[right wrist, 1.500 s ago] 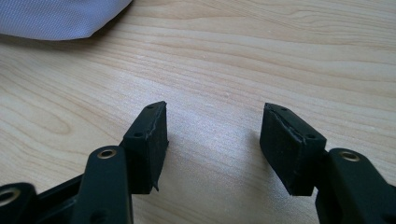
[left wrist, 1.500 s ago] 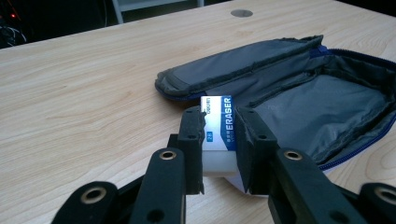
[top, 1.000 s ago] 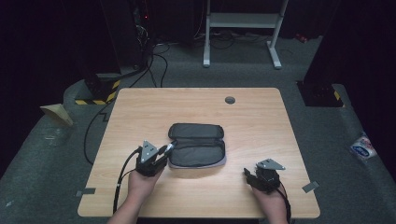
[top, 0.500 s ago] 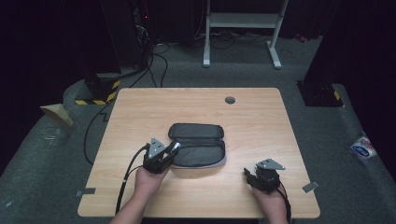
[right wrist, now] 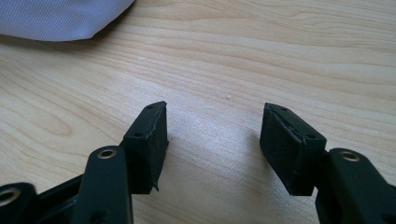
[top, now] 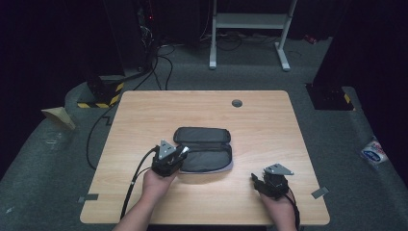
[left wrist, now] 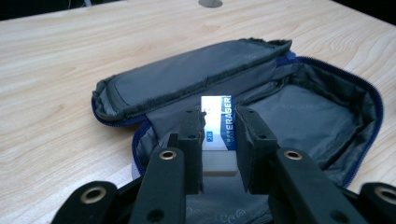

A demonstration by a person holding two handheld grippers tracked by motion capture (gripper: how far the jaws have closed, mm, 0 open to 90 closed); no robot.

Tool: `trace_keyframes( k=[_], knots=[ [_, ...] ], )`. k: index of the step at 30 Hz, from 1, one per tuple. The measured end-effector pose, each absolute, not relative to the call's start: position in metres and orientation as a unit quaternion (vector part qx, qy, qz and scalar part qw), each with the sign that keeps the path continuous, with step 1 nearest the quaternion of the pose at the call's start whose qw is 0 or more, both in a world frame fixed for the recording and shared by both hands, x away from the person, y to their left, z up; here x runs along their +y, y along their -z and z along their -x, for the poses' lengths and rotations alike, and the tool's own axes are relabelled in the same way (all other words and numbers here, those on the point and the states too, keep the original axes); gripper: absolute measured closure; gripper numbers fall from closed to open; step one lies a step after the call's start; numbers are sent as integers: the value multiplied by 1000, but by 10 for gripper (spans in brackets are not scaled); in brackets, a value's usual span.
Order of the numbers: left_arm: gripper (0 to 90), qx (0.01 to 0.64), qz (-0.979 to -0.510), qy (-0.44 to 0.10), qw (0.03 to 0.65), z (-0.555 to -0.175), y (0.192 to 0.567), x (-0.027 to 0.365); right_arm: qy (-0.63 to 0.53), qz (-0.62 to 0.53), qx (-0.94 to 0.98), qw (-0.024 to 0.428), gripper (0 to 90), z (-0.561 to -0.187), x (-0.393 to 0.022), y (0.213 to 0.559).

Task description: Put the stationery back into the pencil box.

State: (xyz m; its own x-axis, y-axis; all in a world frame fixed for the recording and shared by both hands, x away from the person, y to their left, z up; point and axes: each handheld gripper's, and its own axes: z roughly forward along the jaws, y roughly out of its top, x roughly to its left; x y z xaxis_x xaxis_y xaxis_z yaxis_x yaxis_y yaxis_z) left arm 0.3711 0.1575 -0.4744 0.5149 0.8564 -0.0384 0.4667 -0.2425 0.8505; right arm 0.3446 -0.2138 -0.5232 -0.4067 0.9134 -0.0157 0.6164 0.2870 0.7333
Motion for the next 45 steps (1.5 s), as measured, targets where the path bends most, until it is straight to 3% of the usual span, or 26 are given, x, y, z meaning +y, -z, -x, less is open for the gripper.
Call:
trace_keyframes(
  k=[27, 45],
  knots=[
    [727, 435, -783, -215, 389, -371, 495, 146, -332, -496, 771, 223, 414, -345, -214, 523],
    [668, 440, -768, -217, 411, -370, 488, 152, -332, -495, 771, 223, 415, -345, -214, 523]
  ],
)
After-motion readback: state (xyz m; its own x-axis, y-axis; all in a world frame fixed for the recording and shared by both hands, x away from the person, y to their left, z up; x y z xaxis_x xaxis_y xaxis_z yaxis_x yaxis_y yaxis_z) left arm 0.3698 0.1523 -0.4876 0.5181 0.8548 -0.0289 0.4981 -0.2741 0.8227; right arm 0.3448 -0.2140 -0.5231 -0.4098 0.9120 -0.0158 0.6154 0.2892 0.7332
